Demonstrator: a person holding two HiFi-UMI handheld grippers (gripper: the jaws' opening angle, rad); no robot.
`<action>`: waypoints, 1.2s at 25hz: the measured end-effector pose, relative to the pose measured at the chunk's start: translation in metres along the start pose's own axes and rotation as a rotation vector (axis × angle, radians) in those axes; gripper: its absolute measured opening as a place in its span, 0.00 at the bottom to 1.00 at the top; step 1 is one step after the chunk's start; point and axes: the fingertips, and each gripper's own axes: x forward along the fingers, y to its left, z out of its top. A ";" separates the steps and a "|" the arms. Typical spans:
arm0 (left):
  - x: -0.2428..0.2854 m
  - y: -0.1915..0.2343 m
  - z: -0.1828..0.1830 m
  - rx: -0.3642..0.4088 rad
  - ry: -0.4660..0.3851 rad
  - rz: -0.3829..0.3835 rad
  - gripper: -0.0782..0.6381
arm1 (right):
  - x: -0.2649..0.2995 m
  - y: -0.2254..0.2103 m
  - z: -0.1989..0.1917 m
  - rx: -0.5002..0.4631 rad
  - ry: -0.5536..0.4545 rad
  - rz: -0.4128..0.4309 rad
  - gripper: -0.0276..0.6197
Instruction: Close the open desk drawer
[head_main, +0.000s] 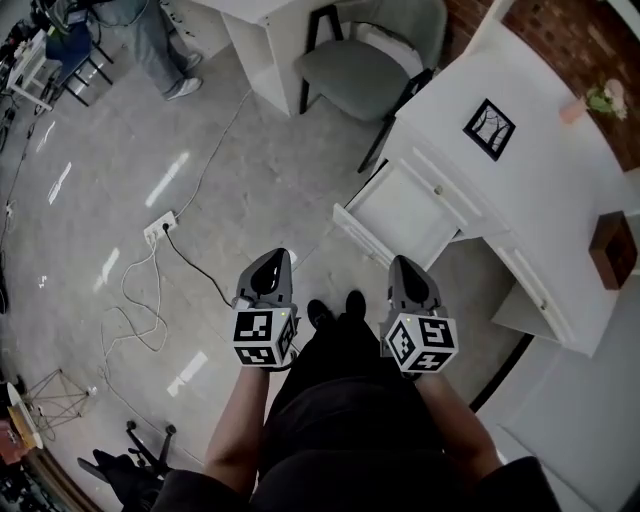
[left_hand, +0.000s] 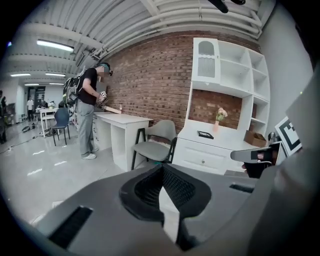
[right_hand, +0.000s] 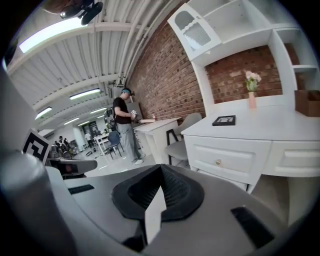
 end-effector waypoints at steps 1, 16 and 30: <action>0.009 -0.009 0.001 0.013 0.009 -0.019 0.12 | -0.003 -0.015 0.000 0.022 -0.005 -0.033 0.05; 0.100 -0.098 -0.010 0.188 0.128 -0.220 0.12 | -0.043 -0.130 -0.027 0.209 -0.027 -0.294 0.05; 0.188 -0.080 -0.100 0.387 0.317 -0.528 0.12 | -0.026 -0.121 -0.141 0.405 0.016 -0.615 0.05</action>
